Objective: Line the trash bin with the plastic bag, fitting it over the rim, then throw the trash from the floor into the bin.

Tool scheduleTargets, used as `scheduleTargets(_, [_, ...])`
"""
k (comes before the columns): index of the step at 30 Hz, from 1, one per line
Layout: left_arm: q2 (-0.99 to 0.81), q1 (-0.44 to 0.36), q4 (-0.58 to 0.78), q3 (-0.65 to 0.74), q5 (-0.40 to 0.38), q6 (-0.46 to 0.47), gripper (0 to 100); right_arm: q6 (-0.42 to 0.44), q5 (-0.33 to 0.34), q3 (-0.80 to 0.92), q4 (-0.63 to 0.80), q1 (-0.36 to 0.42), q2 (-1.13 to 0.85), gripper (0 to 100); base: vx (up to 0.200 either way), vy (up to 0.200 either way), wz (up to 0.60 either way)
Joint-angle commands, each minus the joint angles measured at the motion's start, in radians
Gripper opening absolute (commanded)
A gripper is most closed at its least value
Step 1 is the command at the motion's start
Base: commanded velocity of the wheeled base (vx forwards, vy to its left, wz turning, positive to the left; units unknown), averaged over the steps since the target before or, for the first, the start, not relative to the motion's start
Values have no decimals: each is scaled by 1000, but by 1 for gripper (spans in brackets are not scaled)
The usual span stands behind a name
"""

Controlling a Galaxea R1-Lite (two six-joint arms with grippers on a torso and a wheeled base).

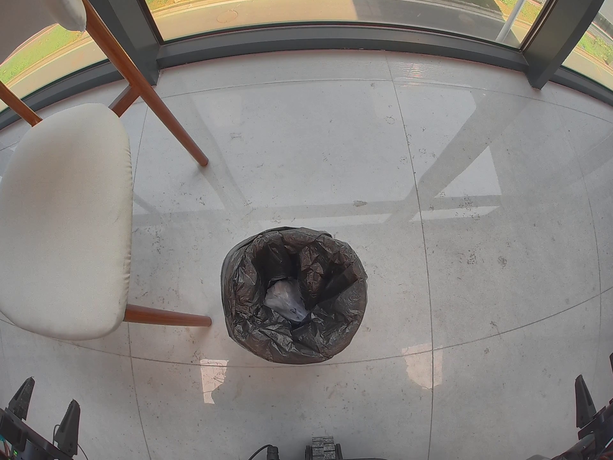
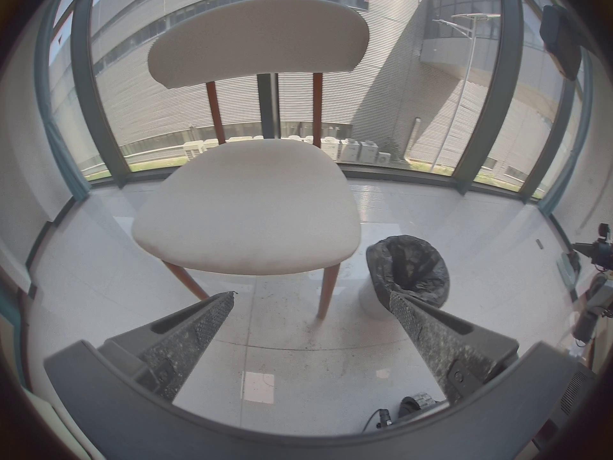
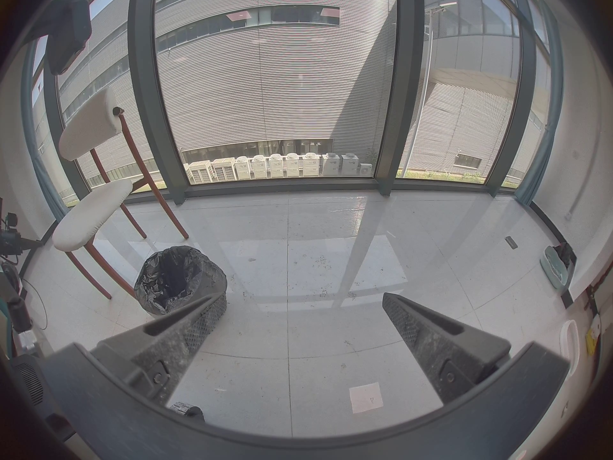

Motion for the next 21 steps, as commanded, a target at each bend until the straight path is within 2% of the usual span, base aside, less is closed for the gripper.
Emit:
scheduleTargets(1, [-33, 142, -4, 13, 4, -3, 100, -6, 2, 18, 1, 0, -14, 100, 0, 0, 0])
scheduleTargets(5, [-74, 119, 4, 13, -19, 22, 100, 5, 2, 18, 0, 0, -14, 100, 0, 0, 0])
scheduleTargets(9, [-88, 113, 44, 12, -127, 82, 100, 8, 2, 18, 0, 0, -14, 100, 0, 0, 0])
scheduleTargets(21, [-88, 115, 41, 12, -127, 60, 100, 0, 2, 18, 0, 0, -14, 100, 0, 0, 0])
